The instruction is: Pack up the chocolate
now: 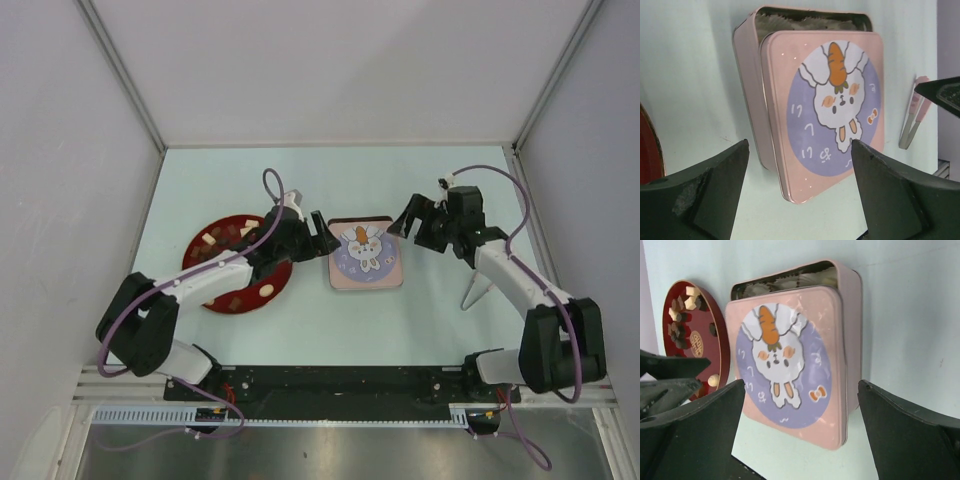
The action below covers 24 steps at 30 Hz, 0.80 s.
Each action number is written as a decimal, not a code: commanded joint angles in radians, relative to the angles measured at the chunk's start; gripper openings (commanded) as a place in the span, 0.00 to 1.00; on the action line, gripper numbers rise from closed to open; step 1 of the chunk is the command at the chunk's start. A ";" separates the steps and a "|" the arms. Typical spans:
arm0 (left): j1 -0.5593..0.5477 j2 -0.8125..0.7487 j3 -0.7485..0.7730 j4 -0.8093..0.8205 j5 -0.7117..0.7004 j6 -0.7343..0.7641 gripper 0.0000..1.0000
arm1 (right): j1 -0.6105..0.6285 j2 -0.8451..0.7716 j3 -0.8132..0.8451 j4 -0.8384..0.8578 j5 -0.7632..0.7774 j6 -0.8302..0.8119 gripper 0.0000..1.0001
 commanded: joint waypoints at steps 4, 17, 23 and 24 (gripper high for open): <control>-0.005 -0.088 0.040 -0.019 -0.001 0.089 0.88 | 0.154 -0.253 0.011 -0.202 0.119 -0.185 1.00; -0.004 -0.301 0.020 -0.170 -0.159 0.204 0.88 | 0.617 -0.362 -0.220 -0.135 0.177 -0.264 1.00; -0.004 -0.374 -0.003 -0.200 -0.193 0.215 0.88 | 0.697 -0.221 -0.237 -0.005 0.221 -0.301 1.00; -0.004 -0.380 -0.004 -0.206 -0.194 0.215 0.88 | 0.703 -0.207 -0.237 0.012 0.226 -0.308 1.00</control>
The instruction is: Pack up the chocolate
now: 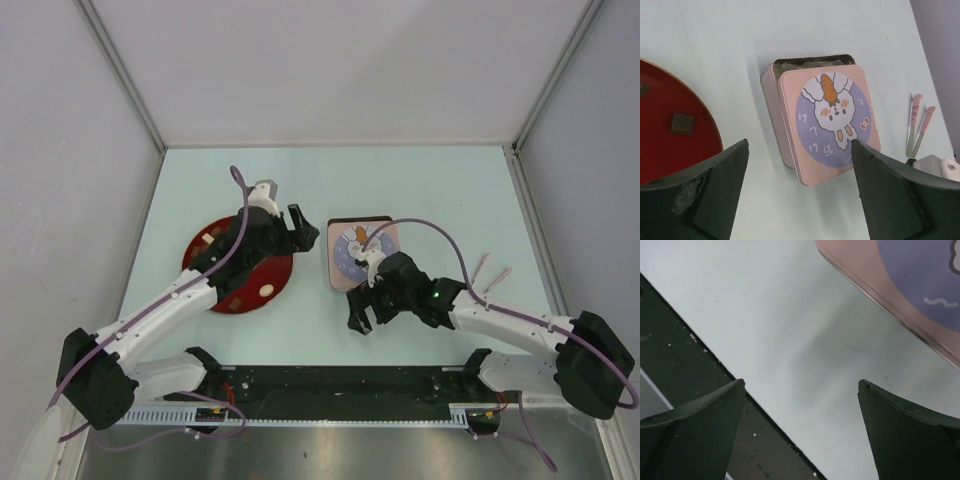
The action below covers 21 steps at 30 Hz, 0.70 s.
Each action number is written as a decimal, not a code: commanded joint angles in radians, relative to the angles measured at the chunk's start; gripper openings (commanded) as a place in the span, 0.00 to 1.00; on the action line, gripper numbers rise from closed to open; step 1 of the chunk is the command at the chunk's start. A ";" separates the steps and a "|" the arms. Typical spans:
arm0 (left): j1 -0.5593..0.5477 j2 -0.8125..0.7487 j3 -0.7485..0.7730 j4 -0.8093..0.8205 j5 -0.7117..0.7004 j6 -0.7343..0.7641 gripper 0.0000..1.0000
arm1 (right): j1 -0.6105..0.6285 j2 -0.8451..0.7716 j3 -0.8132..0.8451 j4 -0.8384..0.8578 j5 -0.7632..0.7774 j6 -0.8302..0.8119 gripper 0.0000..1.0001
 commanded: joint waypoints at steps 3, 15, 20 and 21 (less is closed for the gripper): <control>-0.004 -0.066 -0.017 -0.044 -0.054 0.031 0.88 | 0.025 0.121 -0.004 0.183 0.070 -0.080 1.00; -0.004 -0.097 -0.041 -0.060 -0.057 0.015 0.88 | -0.050 0.213 0.058 0.245 0.067 -0.181 1.00; -0.004 -0.097 -0.041 -0.060 -0.056 0.012 0.88 | -0.078 0.239 0.107 0.243 0.039 -0.207 1.00; -0.004 -0.095 -0.041 -0.060 -0.056 0.012 0.88 | -0.081 0.247 0.113 0.243 0.033 -0.211 1.00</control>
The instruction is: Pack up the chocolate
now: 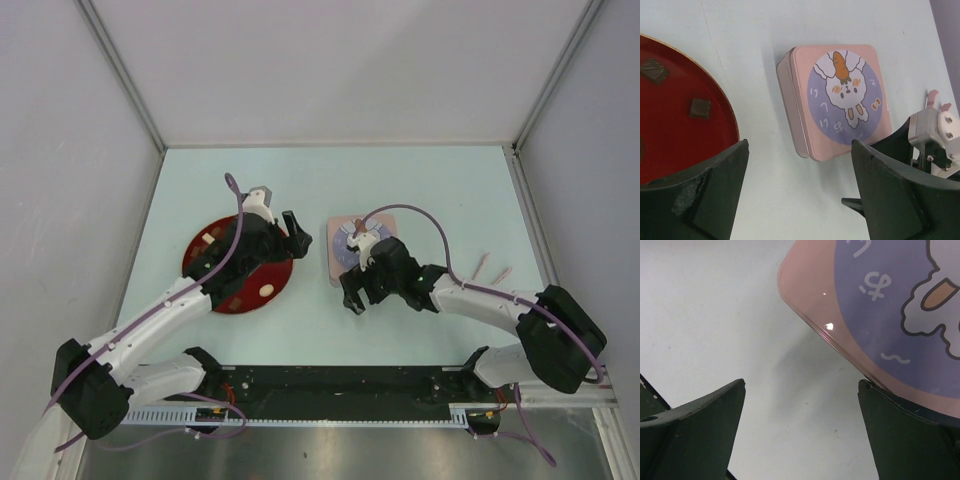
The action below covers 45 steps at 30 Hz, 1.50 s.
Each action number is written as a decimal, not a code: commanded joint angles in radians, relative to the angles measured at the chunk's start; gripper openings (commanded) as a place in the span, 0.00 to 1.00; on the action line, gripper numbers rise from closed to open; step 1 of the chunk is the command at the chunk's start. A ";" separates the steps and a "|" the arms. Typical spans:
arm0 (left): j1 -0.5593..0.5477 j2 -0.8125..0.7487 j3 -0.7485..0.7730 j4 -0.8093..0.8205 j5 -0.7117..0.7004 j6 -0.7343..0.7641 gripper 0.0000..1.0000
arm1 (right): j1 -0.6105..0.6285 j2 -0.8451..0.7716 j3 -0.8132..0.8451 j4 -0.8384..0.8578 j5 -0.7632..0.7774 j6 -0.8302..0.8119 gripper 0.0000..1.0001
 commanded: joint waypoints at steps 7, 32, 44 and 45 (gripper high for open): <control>-0.004 -0.011 -0.001 0.010 -0.006 0.007 0.88 | -0.035 0.029 0.089 0.040 -0.026 -0.035 1.00; -0.002 0.378 0.180 0.147 0.088 0.033 0.80 | -0.432 -0.104 0.162 -0.043 -0.093 0.138 0.97; 0.004 0.630 0.367 0.121 -0.029 0.085 0.71 | -0.533 0.225 0.330 0.089 -0.119 0.166 0.71; 0.007 0.660 0.381 0.110 -0.030 0.089 0.71 | -0.541 0.241 0.339 0.095 -0.116 0.170 0.70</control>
